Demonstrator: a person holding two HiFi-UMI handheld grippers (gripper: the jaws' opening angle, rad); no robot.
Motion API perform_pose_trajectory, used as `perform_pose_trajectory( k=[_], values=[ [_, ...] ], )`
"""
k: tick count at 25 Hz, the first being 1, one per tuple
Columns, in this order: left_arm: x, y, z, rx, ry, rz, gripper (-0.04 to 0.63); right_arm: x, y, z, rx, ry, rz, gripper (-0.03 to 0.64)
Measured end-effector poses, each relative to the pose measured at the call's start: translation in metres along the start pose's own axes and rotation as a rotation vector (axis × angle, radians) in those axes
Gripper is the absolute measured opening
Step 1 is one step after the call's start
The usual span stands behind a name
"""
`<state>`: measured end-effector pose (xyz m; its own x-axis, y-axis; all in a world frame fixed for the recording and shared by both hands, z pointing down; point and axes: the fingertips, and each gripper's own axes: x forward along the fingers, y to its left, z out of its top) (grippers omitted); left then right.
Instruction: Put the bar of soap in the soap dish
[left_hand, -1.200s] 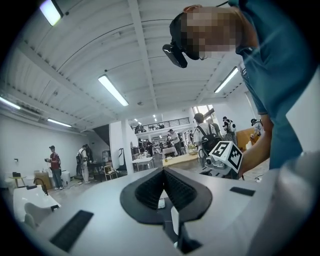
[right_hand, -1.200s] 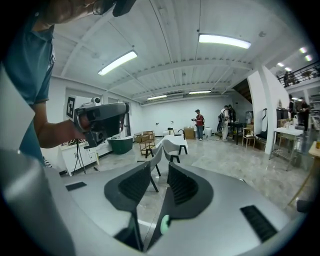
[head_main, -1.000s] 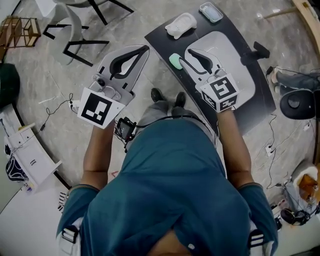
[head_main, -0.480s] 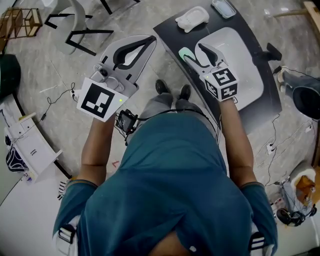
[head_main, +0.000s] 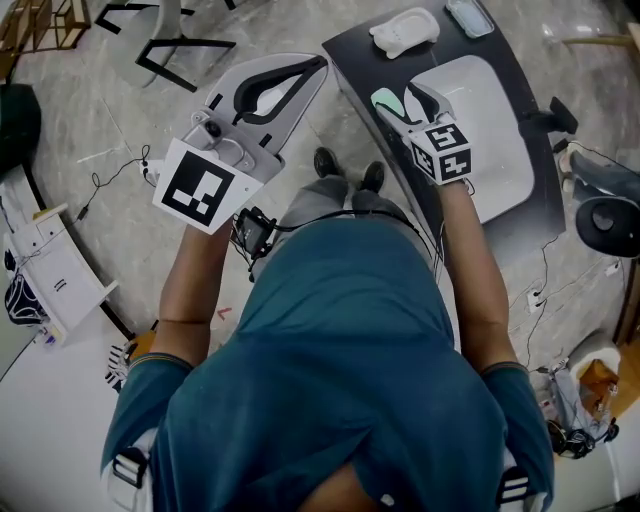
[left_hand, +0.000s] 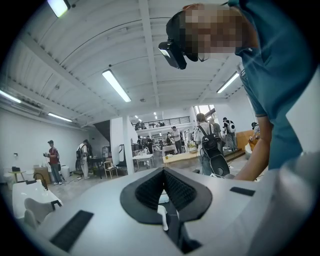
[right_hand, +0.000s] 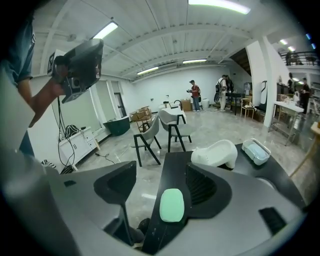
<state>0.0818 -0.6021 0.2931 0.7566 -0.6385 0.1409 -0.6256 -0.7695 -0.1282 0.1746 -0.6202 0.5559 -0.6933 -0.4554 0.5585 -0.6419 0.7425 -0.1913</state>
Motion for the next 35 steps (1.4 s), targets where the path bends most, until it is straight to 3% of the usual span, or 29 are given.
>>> perform_pose_trajectory(
  k=[23, 35],
  values=[
    [-0.004, 0.008, -0.022, -0.028, 0.039, 0.014, 0.003, 0.058, -0.017, -0.088, 0.051, 0.203, 0.001, 0.313],
    [-0.004, 0.022, -0.028, -0.041, 0.052, 0.015, 0.003, 0.080, -0.020, -0.114, -0.023, 0.306, -0.004, 0.313]
  ],
)
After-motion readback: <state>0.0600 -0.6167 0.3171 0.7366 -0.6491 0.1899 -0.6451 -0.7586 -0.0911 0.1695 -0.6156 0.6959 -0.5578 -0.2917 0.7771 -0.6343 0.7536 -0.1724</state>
